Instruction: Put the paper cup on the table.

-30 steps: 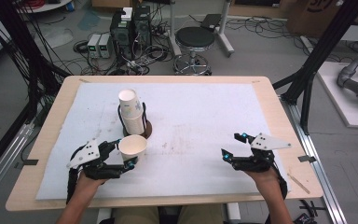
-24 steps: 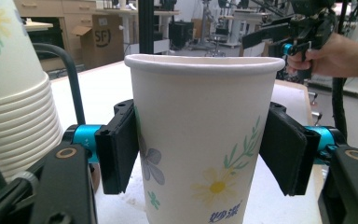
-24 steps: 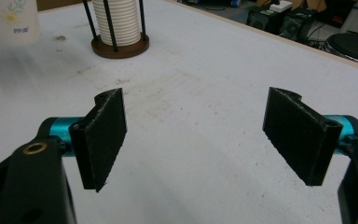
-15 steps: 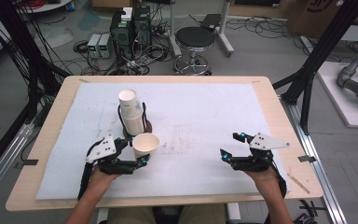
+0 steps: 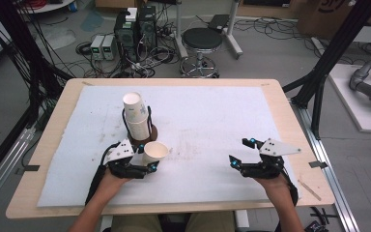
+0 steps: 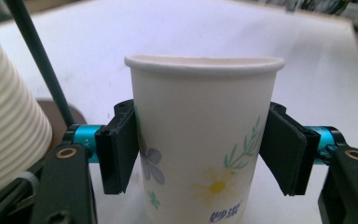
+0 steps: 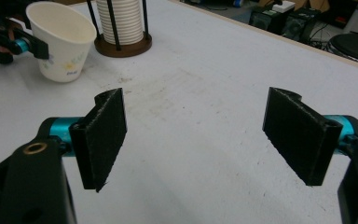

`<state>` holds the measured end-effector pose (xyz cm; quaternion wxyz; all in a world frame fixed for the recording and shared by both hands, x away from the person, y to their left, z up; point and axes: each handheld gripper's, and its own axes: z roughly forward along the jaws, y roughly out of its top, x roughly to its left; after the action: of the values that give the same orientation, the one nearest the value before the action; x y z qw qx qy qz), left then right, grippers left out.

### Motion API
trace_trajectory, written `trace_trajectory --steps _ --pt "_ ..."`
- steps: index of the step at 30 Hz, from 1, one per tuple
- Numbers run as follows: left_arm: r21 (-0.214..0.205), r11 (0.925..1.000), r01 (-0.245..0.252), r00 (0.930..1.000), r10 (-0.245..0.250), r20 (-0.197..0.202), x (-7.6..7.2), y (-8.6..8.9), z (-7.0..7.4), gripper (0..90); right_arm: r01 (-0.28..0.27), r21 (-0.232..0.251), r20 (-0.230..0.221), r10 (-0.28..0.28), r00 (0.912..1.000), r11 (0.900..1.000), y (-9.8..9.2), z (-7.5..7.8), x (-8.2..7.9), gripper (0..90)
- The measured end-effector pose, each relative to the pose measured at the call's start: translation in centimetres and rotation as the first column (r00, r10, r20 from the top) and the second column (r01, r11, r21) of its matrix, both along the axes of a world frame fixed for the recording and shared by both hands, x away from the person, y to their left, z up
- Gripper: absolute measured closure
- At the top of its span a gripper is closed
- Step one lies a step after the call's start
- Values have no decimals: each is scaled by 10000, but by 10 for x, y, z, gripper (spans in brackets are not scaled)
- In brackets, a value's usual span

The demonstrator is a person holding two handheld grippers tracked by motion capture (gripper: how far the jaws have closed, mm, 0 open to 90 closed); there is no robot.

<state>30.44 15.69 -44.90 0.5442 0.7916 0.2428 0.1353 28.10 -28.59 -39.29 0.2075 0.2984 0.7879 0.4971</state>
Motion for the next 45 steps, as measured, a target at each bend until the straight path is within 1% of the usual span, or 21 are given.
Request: trace_trajectory --steps 2,4,9,13,15,16,19,20,21,22,26,30,33,34,35,36,38,40,42,45 --pt "21 10000 -8 10000 8 -71 0 0 1 333 -16 22 29 16 10000 10000 0 0 0 219" --pt "126 9999 -23 9999 24 -110 -1 1 2 333 -34 -2 -9 34 10000 10000 1 0 -1 219" --pt "480 9988 -3 10000 5 -28 -7 6 4 333 -70 -10 29 70 10000 10000 0 0 -1 219" --pt "604 9982 -9 9999 16 -109 -11 11 4 333 -61 -28 7 61 10000 10000 0 0 -2 219" --pt "599 9982 -12 9998 25 -215 -11 12 3 330 -52 -50 -7 52 10000 10000 0 0 -2 219" --pt "580 9983 -52 9993 73 -374 -11 13 3 320 -28 -10 -128 28 9999 10000 0 0 -3 219" --pt "491 9987 -114 9971 150 -743 -13 14 0 280 -50 -24 -65 50 10000 10000 0 -1 -2 219" --pt "452 9987 -229 9958 268 -874 -14 14 -2 255 -58 -49 -54 58 10000 10000 0 -1 -2 219" --pt "383 9989 -276 9948 312 -966 -14 15 -3 197 -59 -58 -81 58 10000 10000 0 -1 -2 219" --pt "326 9990 -306 9937 339 -1068 -15 17 -3 180 -32 -38 -123 31 9999 10000 0 -1 -2 219" --pt "138 9981 -593 9932 603 -999 -19 25 3 172 -69 -83 -141 68 9999 9999 0 -2 -2 219" --pt "-113 9971 -752 9936 739 -850 -26 38 10 172 -10 -82 -180 9 9998 10000 -2 -2 -2 219" --pt "-523 9946 -895 9933 852 -779 -32 52 13 172 32 -87 -181 -34 9998 10000 -3 -3 -3 219" --pt "-639 9938 -914 9937 869 -700 -33 57 14 172 62 -59 -225 -63 9997 10000 -3 -3 -3 219" --pt "-715 9935 -887 9944 842 -632 -35 61 16 172 46 -85 -170 -47 9998 10000 -4 -3 -3 219" --pt "-797 9926 -916 9947 875 -535 -36 65 17 172 82 -92 -245 -85 9997 9999 -4 -4 -4 219" --pt "-1042 9892 -1032 9943 998 -372 -38 72 20 172 83 -94 -236 -85 9997 9999 -5 -4 -4 219" --pt "-1288 9831 -1299 9915 1280 -226 -40 79 23 172 130 -72 -266 -132 9996 9999 -5 -4 -4 219" --pt "-1486 9758 -1602 9869 1614 -39 -41 85 26 172 166 -89 -219 -168 9996 9998 -6 -5 -4 219" --pt "-1872 9611 -2031 9772 2111 232 -41 94 29 172 223 2 -288 -223 9993 9998 -8 -5 -4 219"
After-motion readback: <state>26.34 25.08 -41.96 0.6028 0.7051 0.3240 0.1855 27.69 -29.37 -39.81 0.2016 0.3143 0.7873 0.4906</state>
